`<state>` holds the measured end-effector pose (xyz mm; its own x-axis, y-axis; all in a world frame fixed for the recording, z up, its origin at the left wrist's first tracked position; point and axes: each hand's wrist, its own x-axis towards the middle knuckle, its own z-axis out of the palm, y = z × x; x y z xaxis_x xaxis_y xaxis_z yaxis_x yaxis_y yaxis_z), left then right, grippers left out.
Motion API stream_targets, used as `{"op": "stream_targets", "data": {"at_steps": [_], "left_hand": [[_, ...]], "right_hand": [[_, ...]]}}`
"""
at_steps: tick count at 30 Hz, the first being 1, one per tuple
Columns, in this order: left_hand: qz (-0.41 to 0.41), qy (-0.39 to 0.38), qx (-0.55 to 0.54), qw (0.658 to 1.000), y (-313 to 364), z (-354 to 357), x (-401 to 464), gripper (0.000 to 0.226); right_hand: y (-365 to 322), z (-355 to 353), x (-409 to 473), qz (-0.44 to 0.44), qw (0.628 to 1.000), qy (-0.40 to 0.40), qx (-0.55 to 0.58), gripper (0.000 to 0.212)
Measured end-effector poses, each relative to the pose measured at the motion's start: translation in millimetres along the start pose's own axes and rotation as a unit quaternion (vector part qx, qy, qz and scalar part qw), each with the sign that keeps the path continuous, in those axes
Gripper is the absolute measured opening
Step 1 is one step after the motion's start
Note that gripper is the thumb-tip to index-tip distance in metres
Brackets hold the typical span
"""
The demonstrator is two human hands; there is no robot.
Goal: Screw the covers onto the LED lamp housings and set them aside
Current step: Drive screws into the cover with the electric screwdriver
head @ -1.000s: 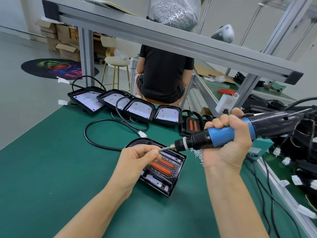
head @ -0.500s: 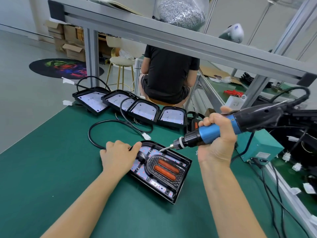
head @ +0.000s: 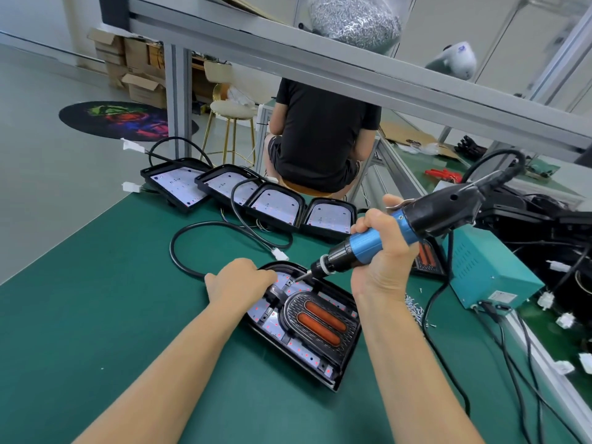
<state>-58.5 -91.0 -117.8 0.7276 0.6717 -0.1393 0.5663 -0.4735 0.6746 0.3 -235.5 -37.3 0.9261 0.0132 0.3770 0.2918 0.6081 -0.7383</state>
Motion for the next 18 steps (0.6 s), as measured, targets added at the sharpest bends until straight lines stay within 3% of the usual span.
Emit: {"op": "stream_targets", "data": {"at_steps": [18], "left_hand": [[0.02,0.017,0.02,0.999,3.2,4.3,-0.7,0.024]], "right_hand": [[5.1,4.8,0.9,-0.017,0.998,-0.051,-0.043,0.026]]}}
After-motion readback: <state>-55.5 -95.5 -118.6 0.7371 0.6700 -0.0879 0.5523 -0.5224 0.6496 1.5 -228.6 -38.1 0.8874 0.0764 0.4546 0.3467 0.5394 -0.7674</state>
